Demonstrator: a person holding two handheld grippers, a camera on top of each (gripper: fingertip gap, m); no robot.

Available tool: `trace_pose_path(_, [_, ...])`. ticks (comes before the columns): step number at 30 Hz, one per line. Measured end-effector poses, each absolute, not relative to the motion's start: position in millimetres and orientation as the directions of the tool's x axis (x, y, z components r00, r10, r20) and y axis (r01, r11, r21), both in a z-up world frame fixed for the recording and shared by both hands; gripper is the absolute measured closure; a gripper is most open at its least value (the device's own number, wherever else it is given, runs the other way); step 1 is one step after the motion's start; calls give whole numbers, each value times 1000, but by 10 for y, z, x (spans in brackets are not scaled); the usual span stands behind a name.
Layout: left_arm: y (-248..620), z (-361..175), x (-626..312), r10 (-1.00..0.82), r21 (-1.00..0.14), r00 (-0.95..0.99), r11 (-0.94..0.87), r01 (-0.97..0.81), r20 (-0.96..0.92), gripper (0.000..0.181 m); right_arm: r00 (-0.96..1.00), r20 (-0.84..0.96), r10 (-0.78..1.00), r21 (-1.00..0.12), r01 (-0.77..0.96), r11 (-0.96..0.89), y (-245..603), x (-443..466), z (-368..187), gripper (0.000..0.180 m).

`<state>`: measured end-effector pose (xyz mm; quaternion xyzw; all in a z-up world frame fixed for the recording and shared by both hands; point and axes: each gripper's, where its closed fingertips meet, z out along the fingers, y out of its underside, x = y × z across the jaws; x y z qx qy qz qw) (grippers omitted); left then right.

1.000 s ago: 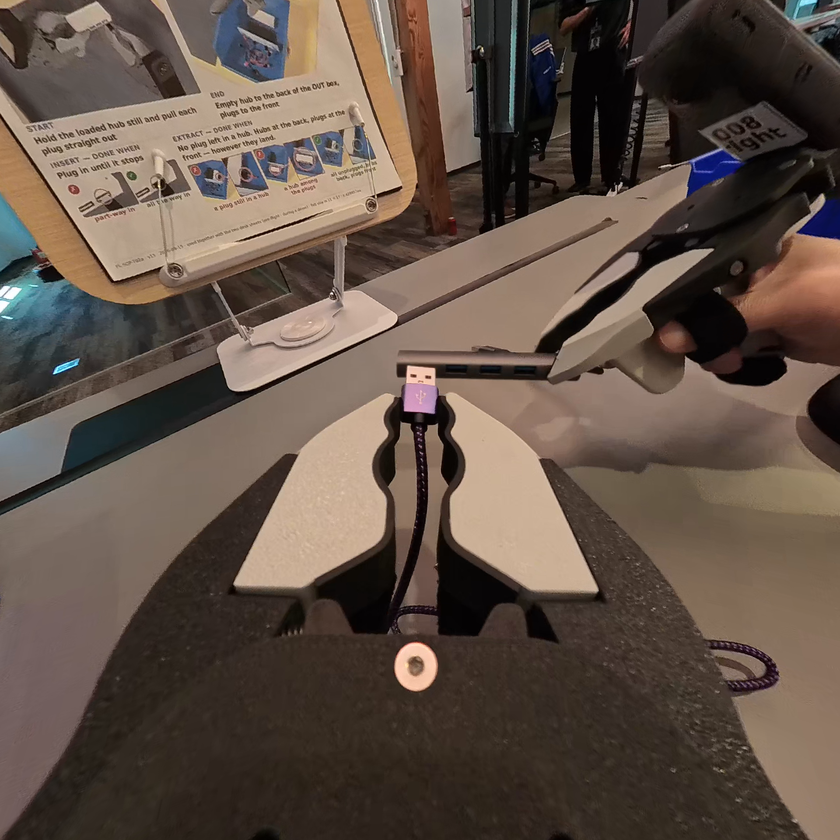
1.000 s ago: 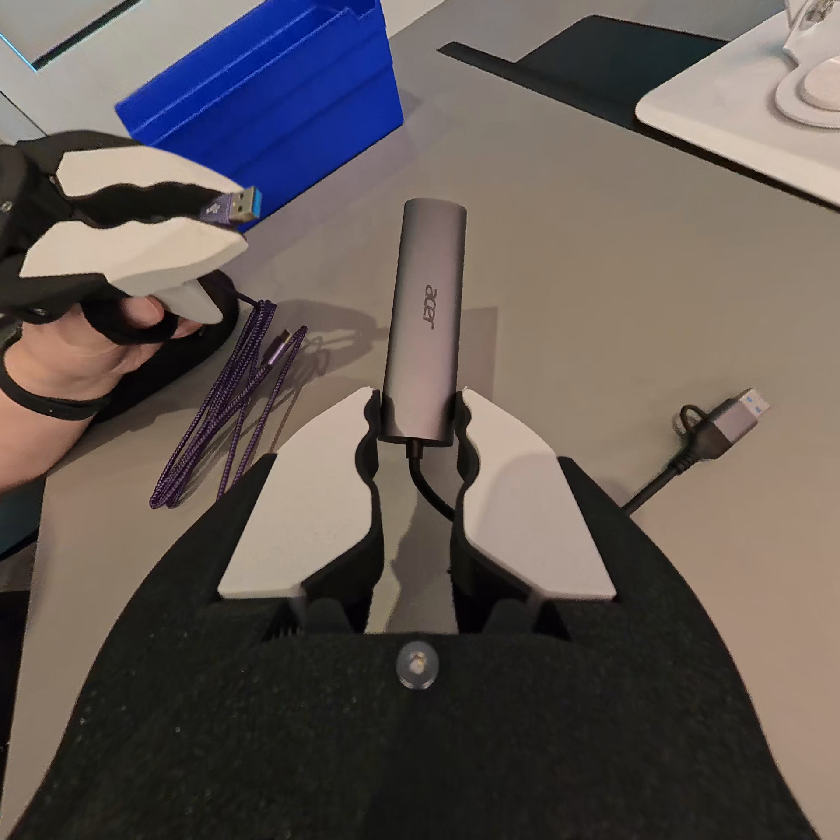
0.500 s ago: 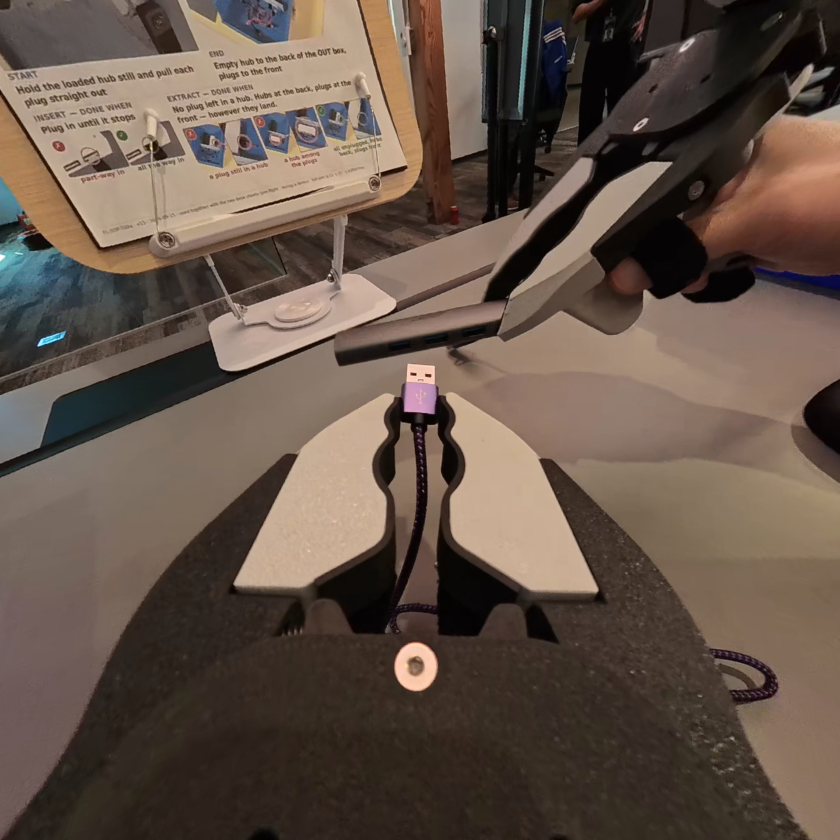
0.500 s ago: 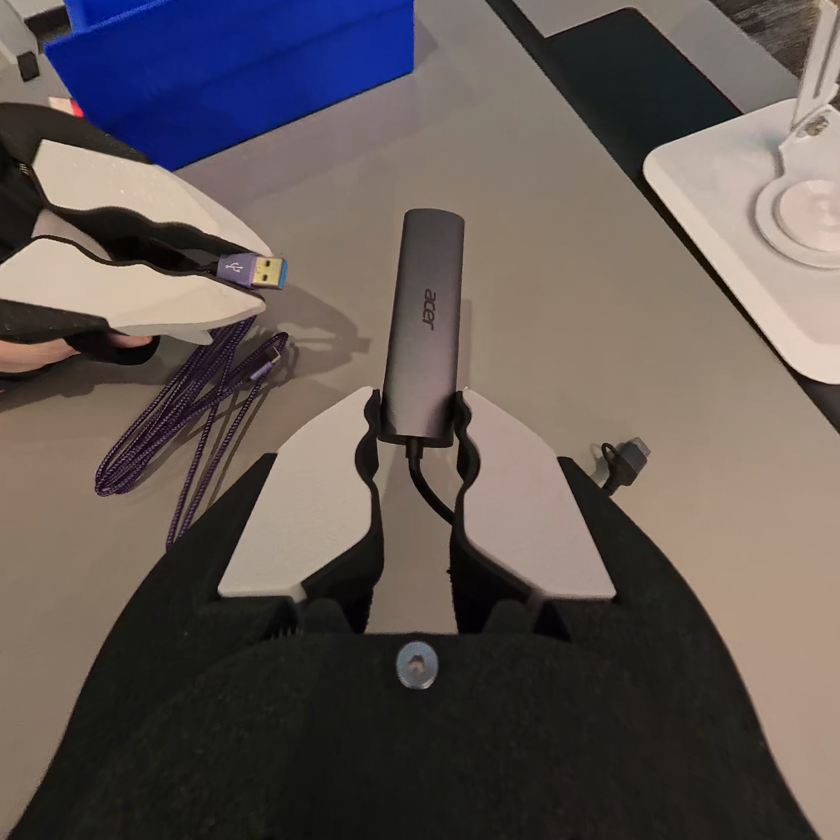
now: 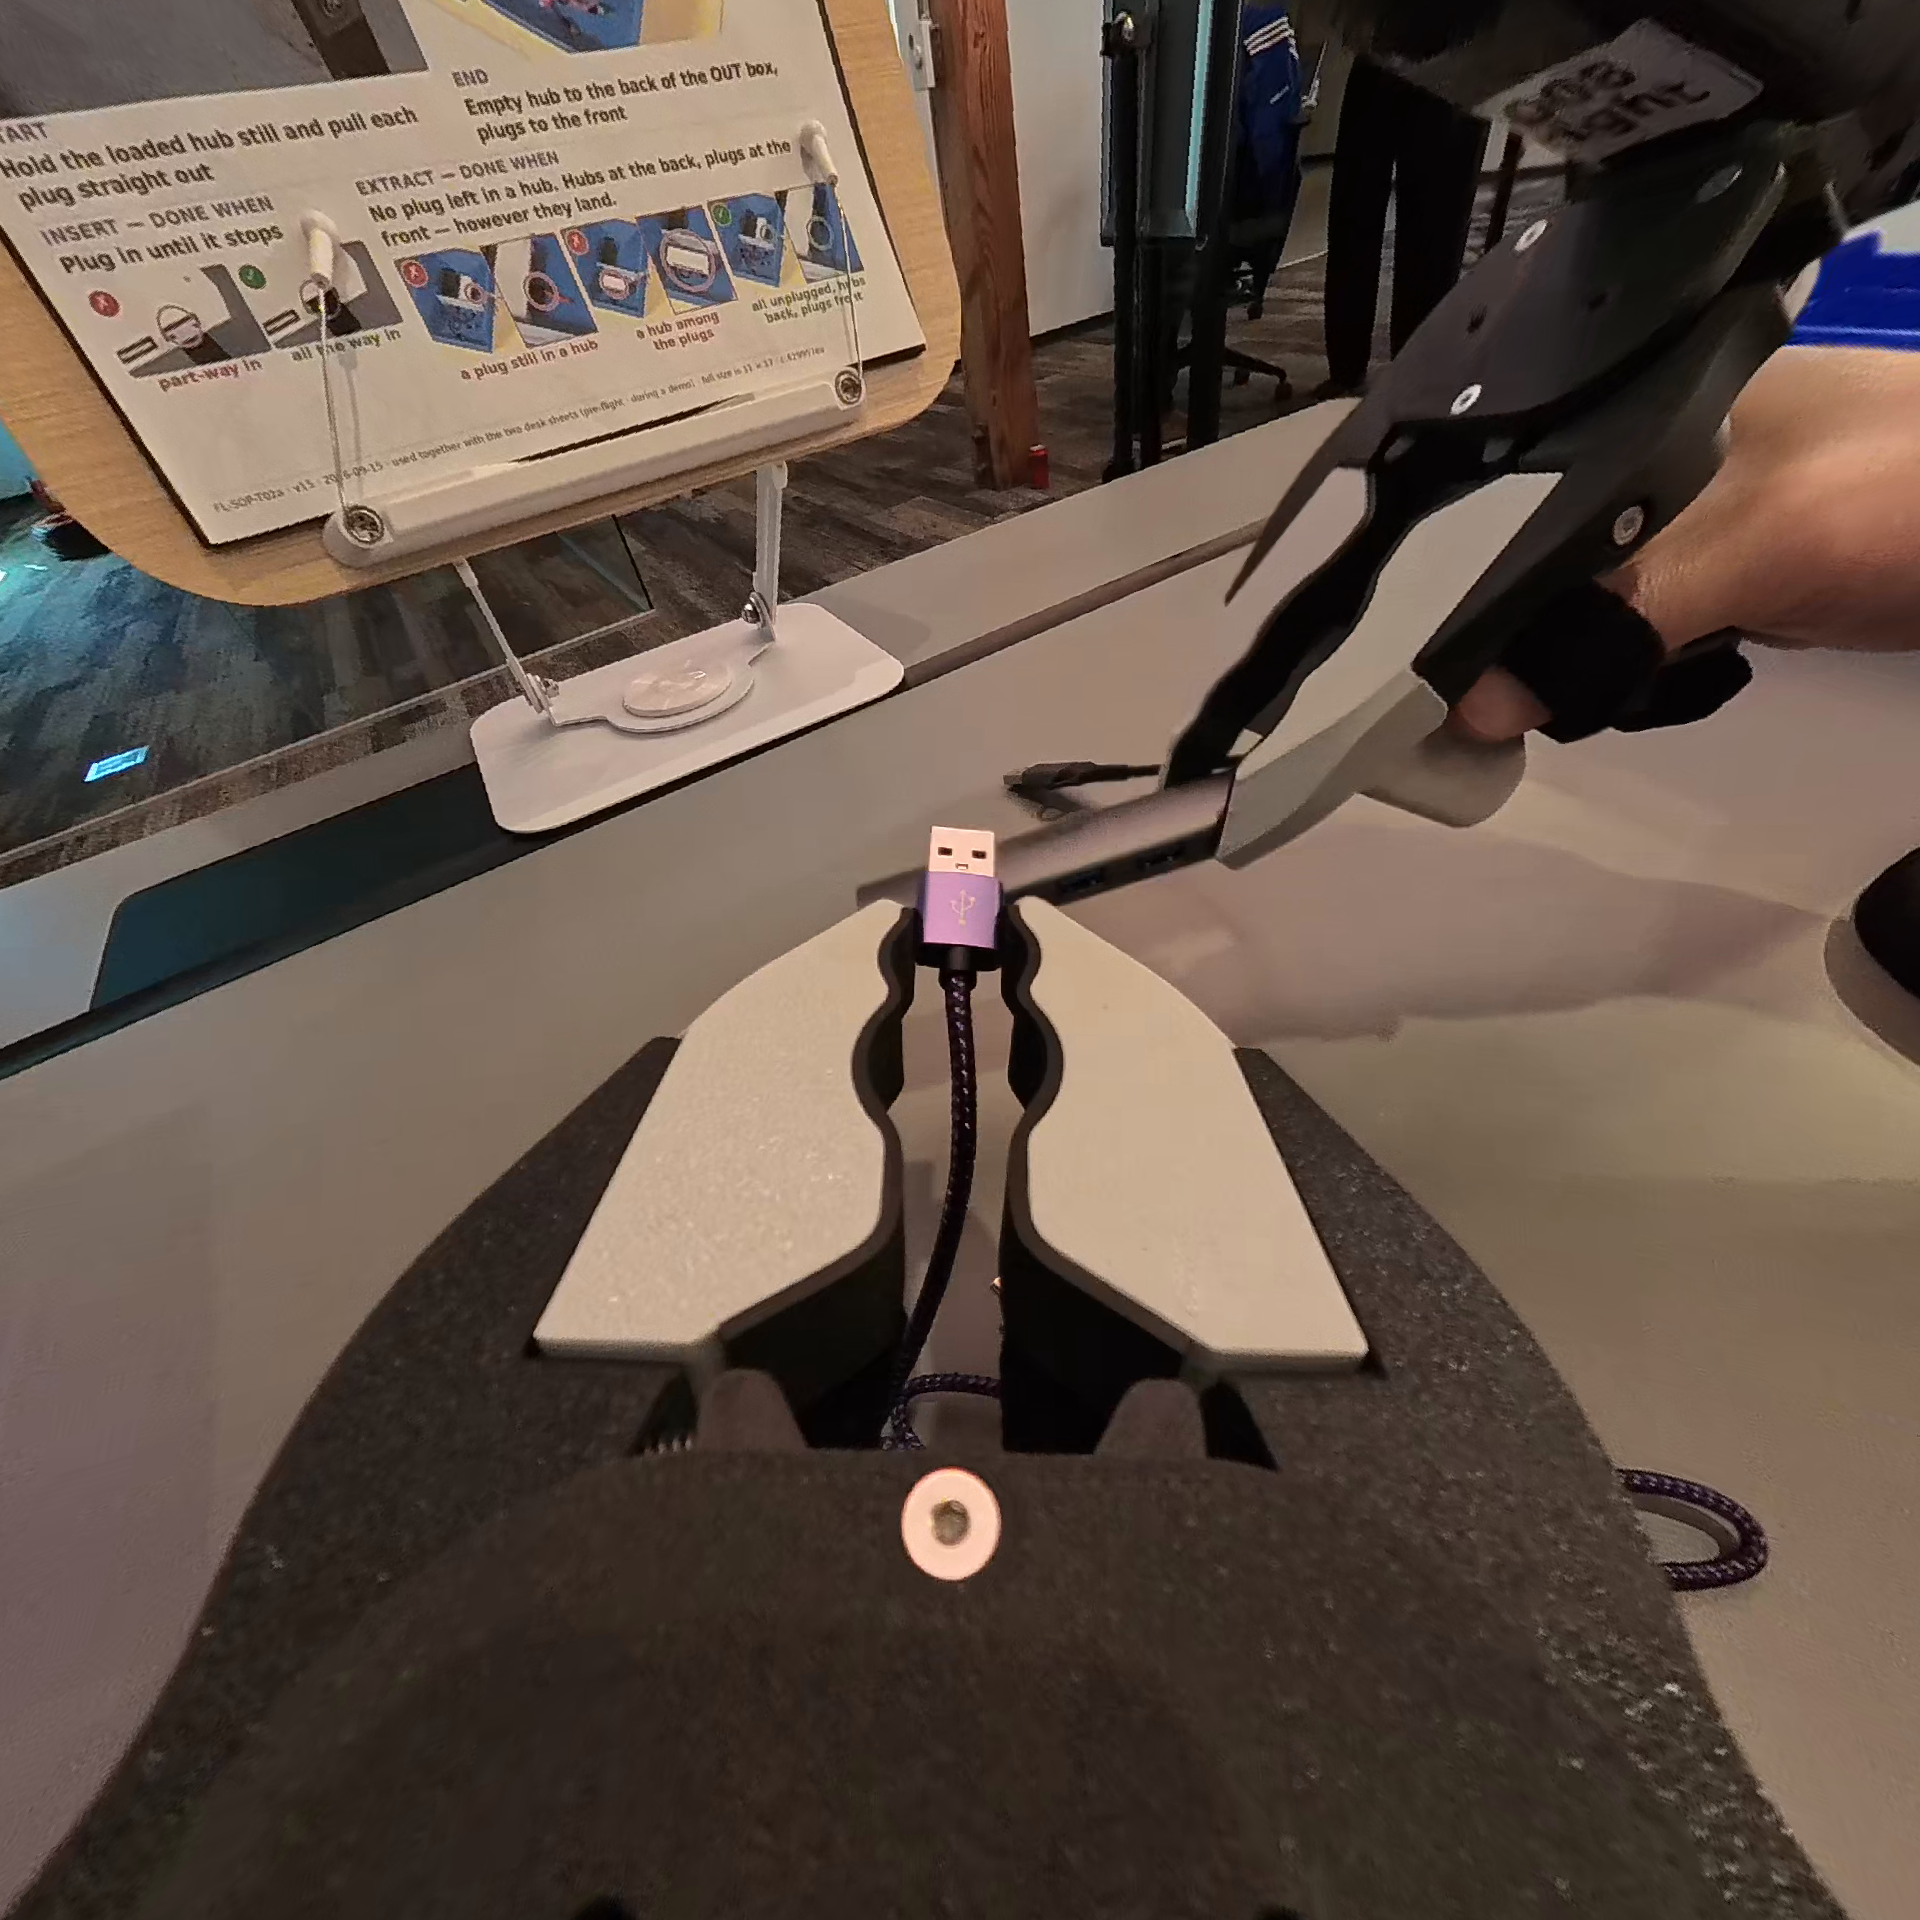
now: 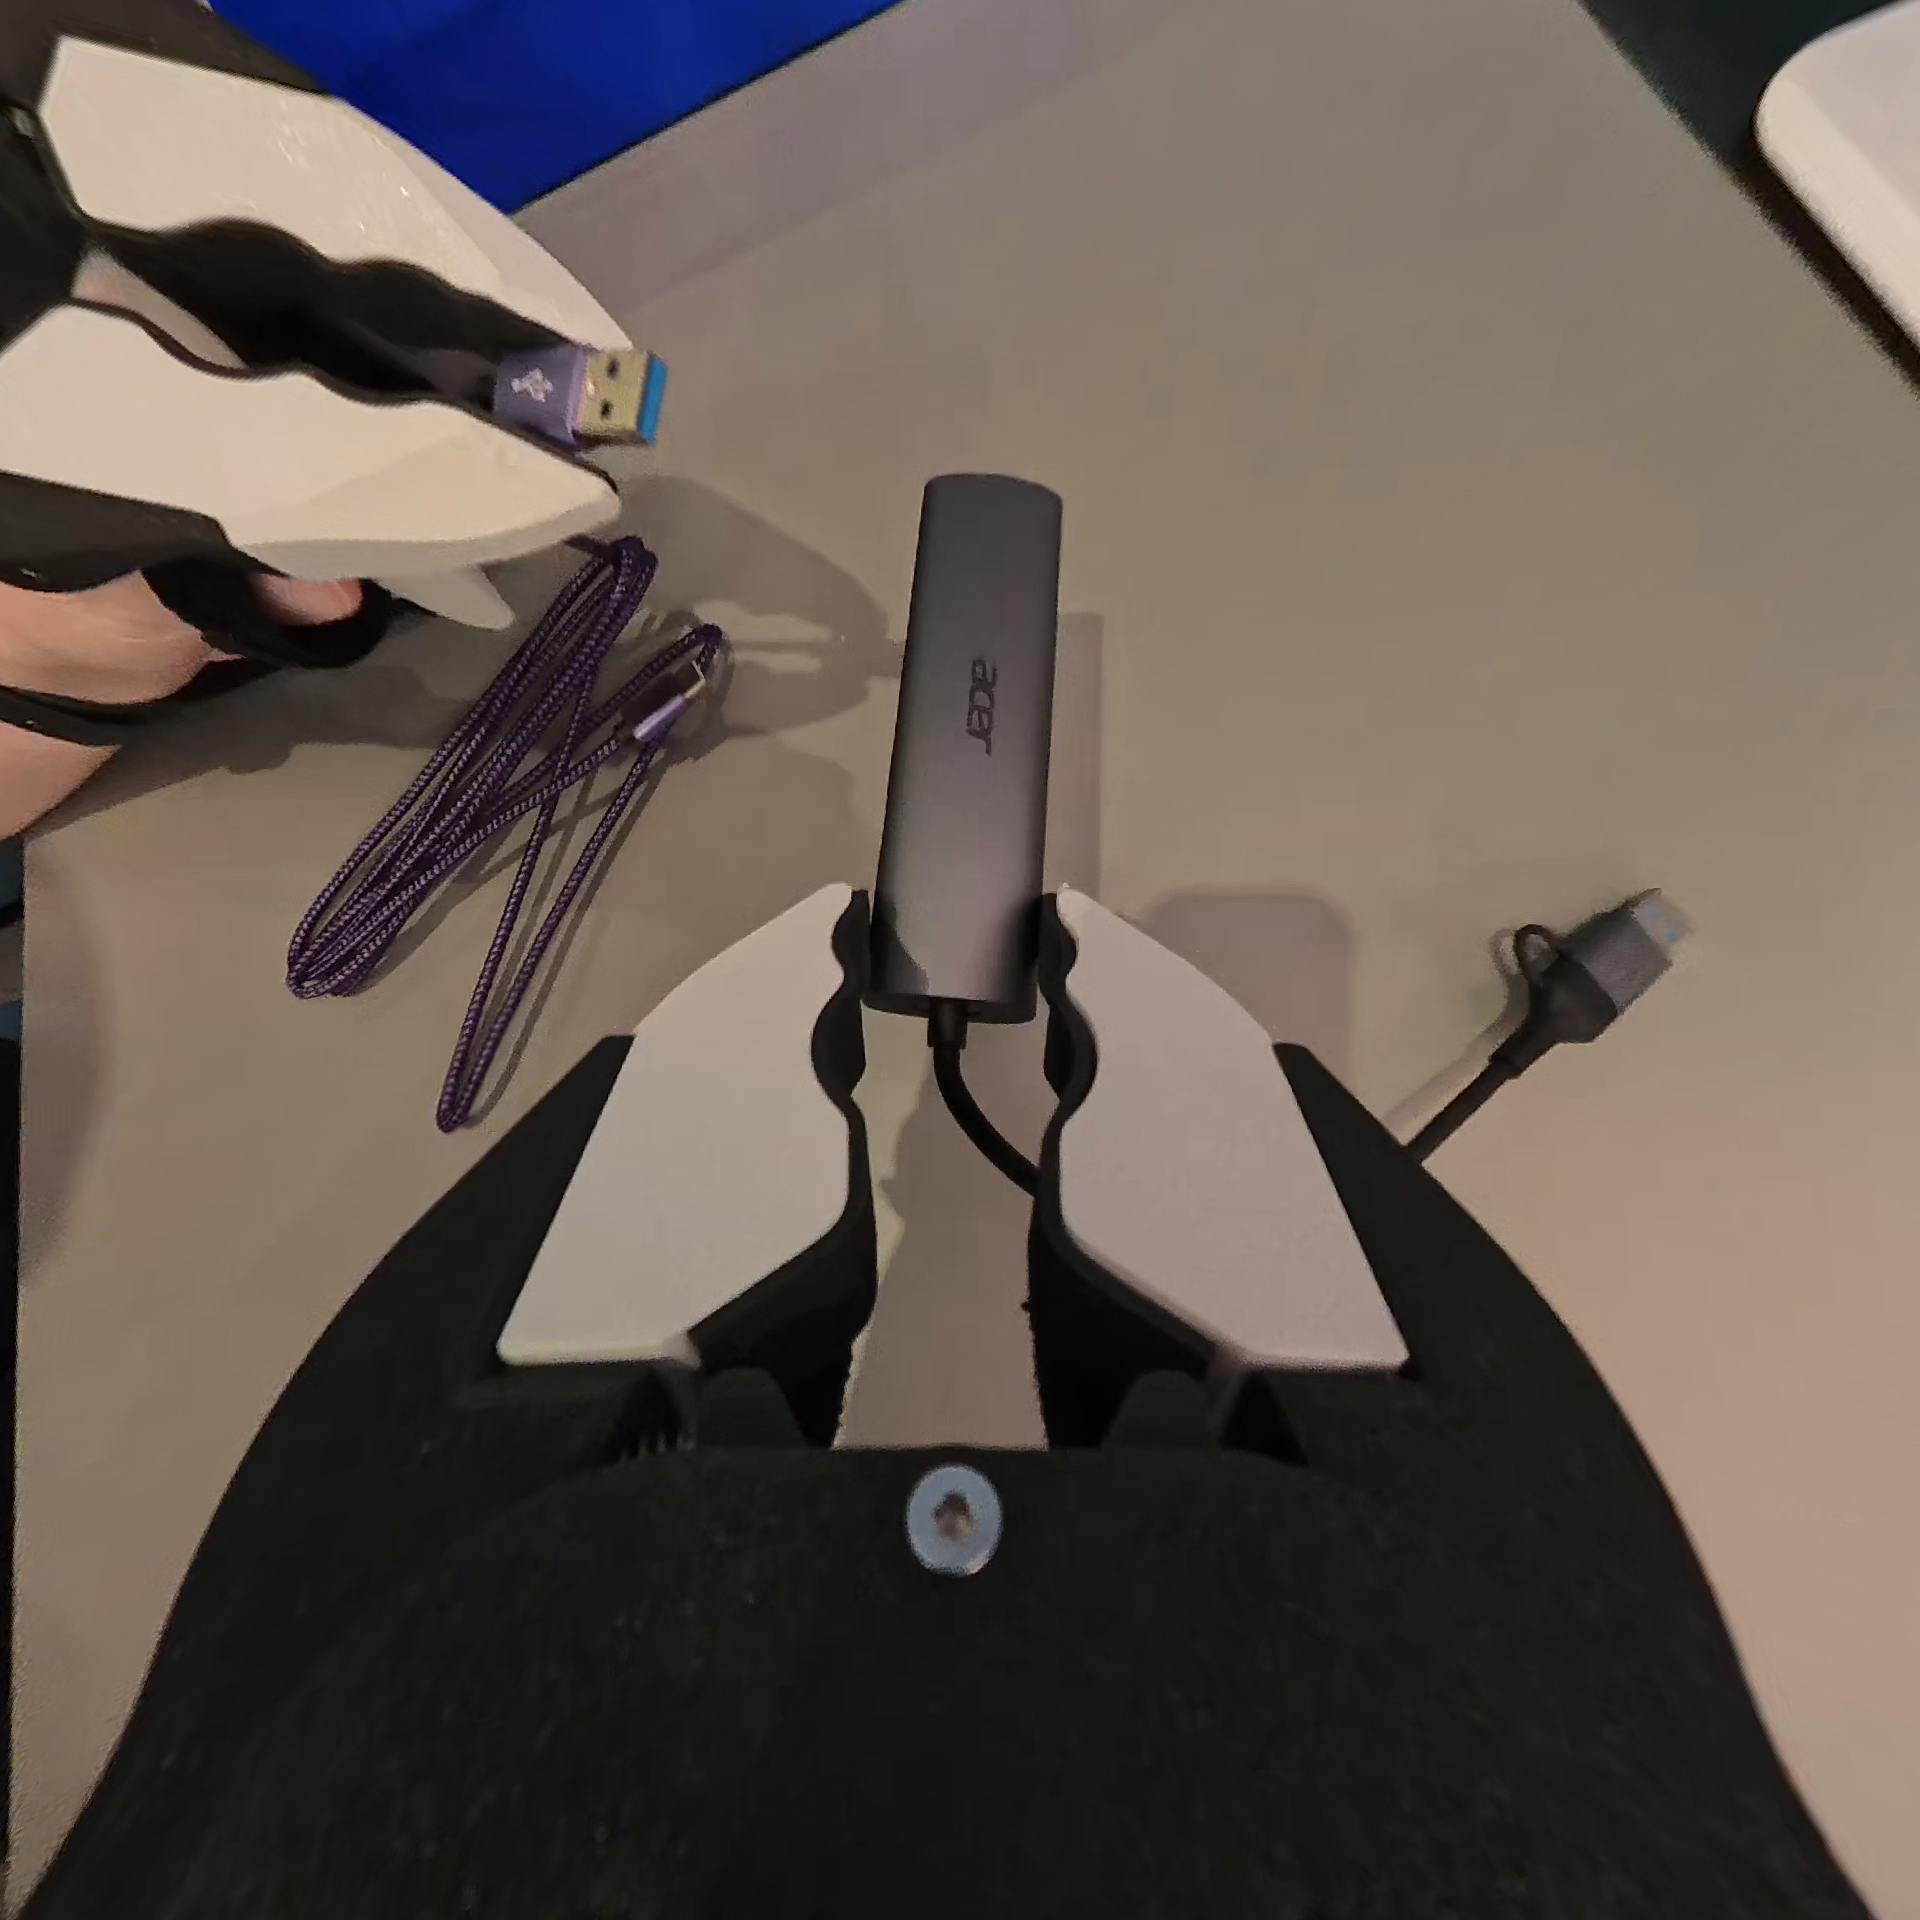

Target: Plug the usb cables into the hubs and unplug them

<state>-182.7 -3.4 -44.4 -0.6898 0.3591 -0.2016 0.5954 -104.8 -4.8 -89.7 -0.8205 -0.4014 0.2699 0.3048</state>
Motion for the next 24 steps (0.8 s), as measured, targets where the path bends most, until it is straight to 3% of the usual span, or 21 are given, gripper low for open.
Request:
trace_pose_path(5, [-17, -476, -1852, -736, -964, 662, -51, -260, -140, 165, 451, -428, 783, -699, 384, -603, -142, -1066, -900, 149])
trace_pose_path(13, [-26, -510, -1816, -744, -961, 654, -56, -272, -141, 165, 439, -467, 767, -722, 311, -618, -112, -893, -818, 149])
trace_pose_path(20, [-19, -505, -1819, -742, -962, 656, -58, -266, -136, 165, 486, -397, 779, -701, 388, -599, -55, -877, -1059, 149])
trace_pose_path(24, [-14, -498, -1836, -740, -964, 660, -59, -261, -133, 166, 460, -267, 847, -717, 492, -494, -54, -933, -1248, 149])
